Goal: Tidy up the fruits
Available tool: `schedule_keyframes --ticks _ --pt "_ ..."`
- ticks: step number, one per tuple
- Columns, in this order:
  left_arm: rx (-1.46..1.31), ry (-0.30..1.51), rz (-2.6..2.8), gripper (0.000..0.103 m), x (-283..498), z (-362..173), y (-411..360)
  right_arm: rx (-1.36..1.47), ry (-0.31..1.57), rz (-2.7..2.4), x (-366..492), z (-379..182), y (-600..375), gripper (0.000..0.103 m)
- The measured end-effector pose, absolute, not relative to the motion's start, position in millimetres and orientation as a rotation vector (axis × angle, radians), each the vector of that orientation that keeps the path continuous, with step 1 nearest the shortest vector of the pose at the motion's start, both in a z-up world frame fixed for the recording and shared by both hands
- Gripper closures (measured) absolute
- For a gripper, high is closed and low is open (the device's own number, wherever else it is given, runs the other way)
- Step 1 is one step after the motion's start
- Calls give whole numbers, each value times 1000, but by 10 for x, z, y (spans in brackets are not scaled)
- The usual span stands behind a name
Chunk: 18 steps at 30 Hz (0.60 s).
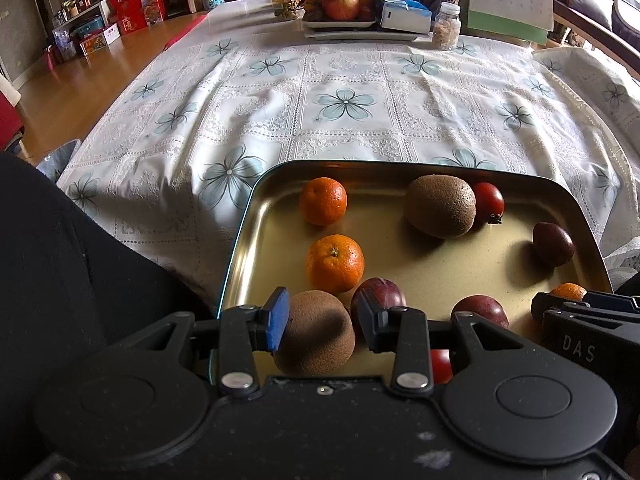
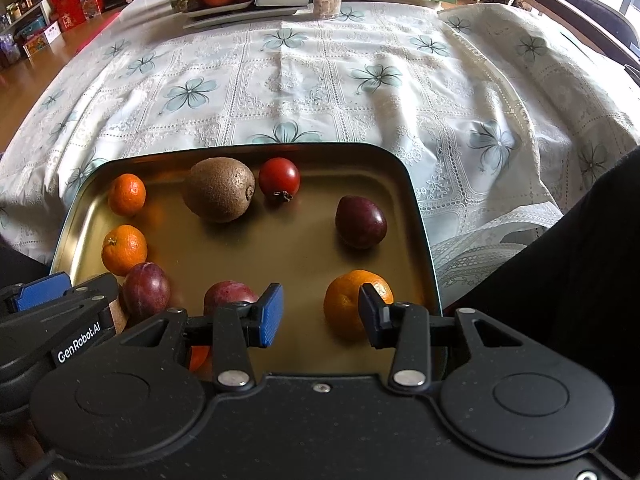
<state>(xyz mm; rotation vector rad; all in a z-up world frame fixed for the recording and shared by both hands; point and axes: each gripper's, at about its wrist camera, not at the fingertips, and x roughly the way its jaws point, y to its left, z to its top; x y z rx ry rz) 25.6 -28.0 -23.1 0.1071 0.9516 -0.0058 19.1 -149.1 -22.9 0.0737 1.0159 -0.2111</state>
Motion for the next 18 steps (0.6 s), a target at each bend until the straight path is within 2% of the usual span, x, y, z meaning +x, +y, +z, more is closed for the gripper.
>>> schedule_keyframes --ticks 18 --pt "108 953 -6 64 255 -236 -288 67 1016 -209 194 -234 -1471 53"
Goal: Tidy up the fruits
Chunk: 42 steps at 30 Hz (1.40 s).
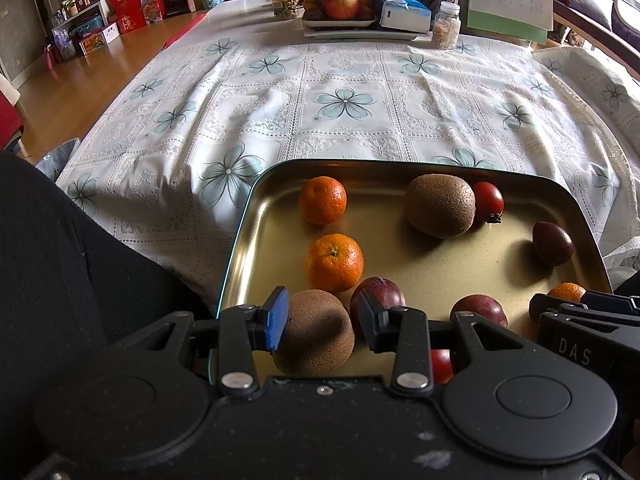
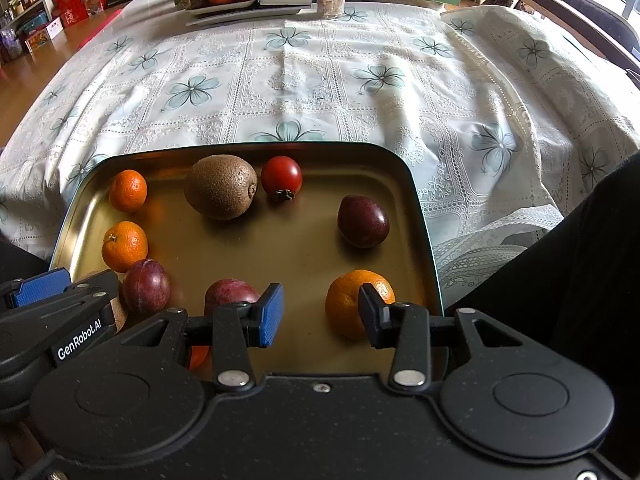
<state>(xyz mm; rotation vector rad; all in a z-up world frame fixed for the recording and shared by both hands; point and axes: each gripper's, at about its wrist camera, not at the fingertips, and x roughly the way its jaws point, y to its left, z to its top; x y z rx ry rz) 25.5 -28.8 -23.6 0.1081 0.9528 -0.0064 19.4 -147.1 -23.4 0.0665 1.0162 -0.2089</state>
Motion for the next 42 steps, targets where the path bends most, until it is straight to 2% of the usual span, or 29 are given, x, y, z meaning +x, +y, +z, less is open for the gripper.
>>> schedule_keyframes --ticks 42 --pt "100 963 -15 62 254 -242 -286 55 1015 -198 187 -242 -1464 53"
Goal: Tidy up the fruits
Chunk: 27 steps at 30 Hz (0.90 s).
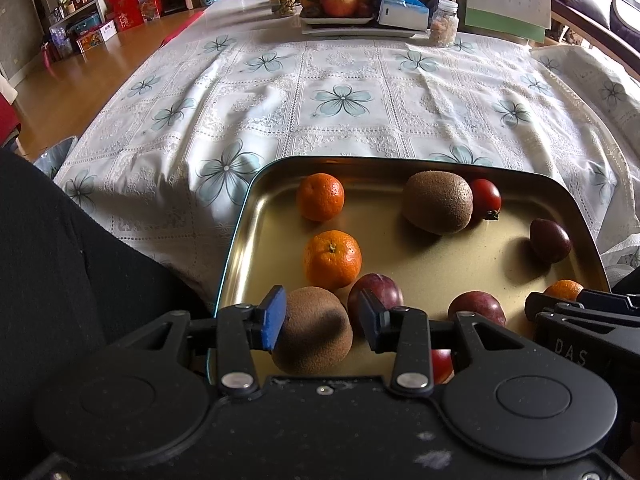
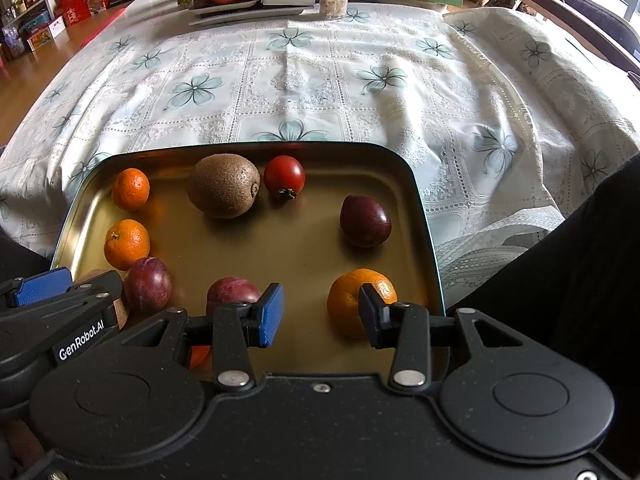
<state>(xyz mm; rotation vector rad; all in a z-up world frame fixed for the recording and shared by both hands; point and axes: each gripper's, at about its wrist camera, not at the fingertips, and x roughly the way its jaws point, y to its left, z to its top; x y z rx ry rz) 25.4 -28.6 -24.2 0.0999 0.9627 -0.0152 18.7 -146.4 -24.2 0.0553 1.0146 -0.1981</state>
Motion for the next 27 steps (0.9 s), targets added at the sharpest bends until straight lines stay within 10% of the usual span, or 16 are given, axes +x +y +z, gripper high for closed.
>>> schedule_keyframes --ticks 27 --pt "92 965 -21 62 252 -241 -274 51 1019 -194 184 -248 -1465 53"
